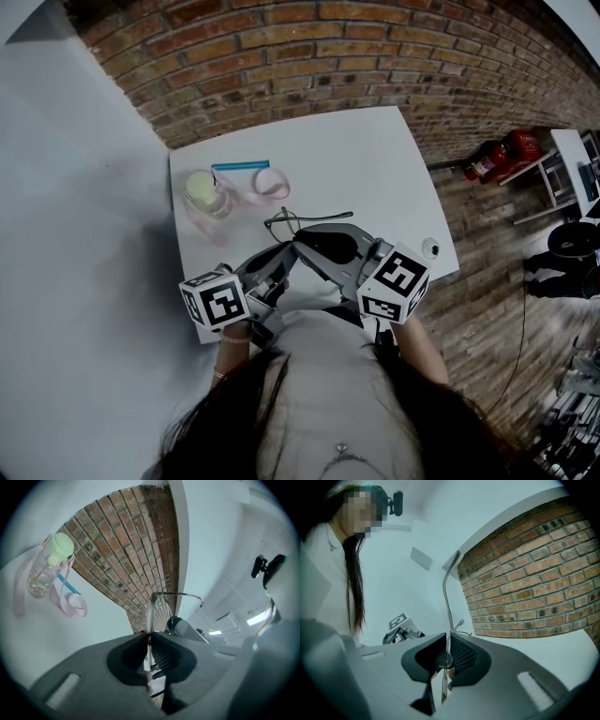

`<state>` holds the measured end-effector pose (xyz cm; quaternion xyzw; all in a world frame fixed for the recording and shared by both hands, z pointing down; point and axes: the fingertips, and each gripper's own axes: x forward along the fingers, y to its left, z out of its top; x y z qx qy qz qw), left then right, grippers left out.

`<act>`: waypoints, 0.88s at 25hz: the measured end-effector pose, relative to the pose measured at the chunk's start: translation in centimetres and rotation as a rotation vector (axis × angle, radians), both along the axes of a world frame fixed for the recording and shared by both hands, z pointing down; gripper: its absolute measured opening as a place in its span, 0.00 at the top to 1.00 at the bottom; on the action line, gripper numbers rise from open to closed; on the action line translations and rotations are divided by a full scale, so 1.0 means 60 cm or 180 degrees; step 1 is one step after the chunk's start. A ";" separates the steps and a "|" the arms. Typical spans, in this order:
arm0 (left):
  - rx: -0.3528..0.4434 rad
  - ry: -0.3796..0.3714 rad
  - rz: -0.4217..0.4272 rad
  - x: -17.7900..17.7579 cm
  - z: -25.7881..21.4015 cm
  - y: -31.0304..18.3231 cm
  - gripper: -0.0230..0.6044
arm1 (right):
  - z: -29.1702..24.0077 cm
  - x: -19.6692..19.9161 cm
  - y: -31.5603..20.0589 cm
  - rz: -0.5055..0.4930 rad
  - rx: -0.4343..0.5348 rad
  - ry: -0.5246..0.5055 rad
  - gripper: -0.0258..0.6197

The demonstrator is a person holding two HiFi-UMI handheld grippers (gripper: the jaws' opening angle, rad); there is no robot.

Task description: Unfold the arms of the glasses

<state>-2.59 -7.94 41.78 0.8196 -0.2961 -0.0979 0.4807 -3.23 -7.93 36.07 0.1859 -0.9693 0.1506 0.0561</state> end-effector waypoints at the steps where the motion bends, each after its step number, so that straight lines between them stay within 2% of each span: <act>1: -0.0011 0.0016 -0.0005 -0.001 0.000 0.000 0.93 | -0.002 0.001 0.000 0.0004 0.0008 -0.0002 0.91; 15: -0.0217 0.0297 -0.0100 -0.016 0.008 -0.004 0.93 | -0.018 0.008 0.000 0.0059 0.0101 -0.0077 0.91; 18: -0.0382 0.0343 -0.0185 -0.024 0.017 -0.002 0.93 | -0.022 0.008 0.000 0.0063 0.0113 -0.0087 0.91; 20: -0.0317 0.0384 -0.0160 -0.023 0.011 -0.004 0.93 | -0.024 0.008 0.001 0.0054 0.0121 -0.0099 0.91; 22: -0.0388 0.0440 -0.0197 -0.024 0.014 -0.004 0.93 | -0.026 0.008 0.001 0.0042 0.0126 -0.0102 0.91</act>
